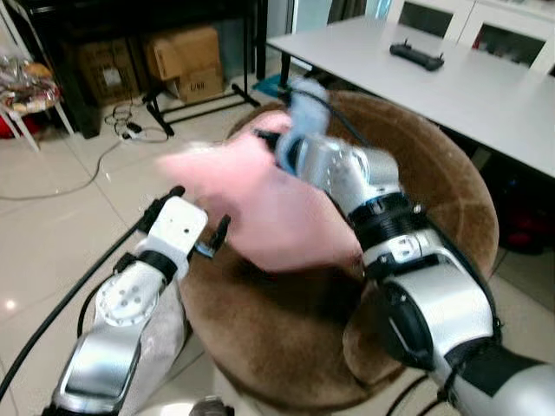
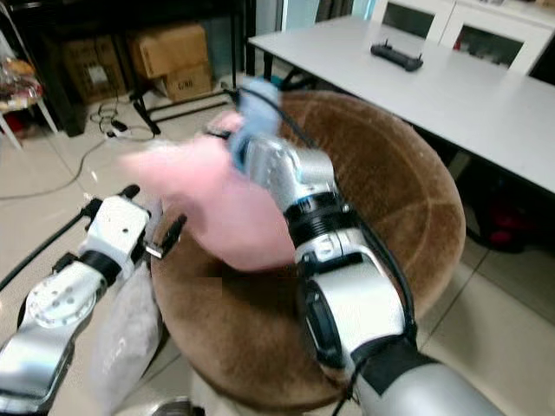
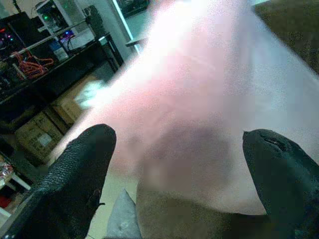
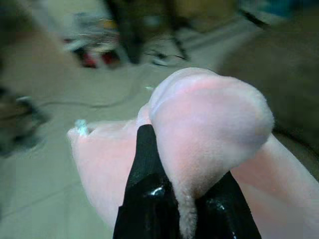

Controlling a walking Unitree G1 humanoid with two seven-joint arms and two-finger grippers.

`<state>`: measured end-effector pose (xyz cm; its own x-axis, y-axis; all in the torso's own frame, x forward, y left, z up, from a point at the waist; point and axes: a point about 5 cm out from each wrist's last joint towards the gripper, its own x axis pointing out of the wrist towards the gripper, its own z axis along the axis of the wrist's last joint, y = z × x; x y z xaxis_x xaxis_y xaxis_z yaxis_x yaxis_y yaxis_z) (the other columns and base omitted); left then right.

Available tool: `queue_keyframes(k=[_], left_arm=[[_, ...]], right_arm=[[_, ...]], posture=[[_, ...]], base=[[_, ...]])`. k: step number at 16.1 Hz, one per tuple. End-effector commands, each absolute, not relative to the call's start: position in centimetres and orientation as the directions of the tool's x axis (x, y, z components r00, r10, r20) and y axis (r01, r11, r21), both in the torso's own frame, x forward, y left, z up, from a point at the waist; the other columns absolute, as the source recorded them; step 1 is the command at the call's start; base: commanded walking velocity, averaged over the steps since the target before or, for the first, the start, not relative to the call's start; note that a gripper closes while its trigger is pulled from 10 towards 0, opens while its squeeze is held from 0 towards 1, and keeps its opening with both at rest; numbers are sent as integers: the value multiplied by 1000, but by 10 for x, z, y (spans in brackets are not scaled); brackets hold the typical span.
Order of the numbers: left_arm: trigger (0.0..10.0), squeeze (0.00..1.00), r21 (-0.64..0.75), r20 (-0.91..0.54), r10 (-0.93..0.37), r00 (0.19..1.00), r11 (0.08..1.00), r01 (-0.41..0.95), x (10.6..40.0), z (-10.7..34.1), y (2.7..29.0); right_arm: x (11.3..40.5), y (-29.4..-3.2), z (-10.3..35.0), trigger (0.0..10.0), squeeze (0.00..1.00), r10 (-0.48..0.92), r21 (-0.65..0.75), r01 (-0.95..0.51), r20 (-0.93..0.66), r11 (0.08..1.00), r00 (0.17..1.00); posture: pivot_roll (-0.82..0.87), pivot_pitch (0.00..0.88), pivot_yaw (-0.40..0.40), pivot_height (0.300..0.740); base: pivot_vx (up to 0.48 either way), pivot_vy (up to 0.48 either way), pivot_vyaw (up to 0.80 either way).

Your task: Move the pillow to the sofa from floor

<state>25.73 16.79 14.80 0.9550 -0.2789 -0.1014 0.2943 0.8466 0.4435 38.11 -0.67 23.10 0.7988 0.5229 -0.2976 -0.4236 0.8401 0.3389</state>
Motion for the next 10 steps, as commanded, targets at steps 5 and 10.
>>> queue_keyframes(k=[5, 10], left_arm=[[10000, 0, 448, -45, -390, 920, 815, 367, 256, 162, 161], [10000, 1000, 375, 129, -320, 939, 892, 252, 265, 191, 165]], right_arm=[[373, -8, 243, 10000, 0, 749, 87, -744, -77, 662, 658], [371, -2, 200, 10000, 0, 740, 32, -742, -105, 670, 664]], posture=[[81, 0, -29, 740], [85, 0, -40, 740]], base=[[0, 0, 0], [0, 0, 0]])
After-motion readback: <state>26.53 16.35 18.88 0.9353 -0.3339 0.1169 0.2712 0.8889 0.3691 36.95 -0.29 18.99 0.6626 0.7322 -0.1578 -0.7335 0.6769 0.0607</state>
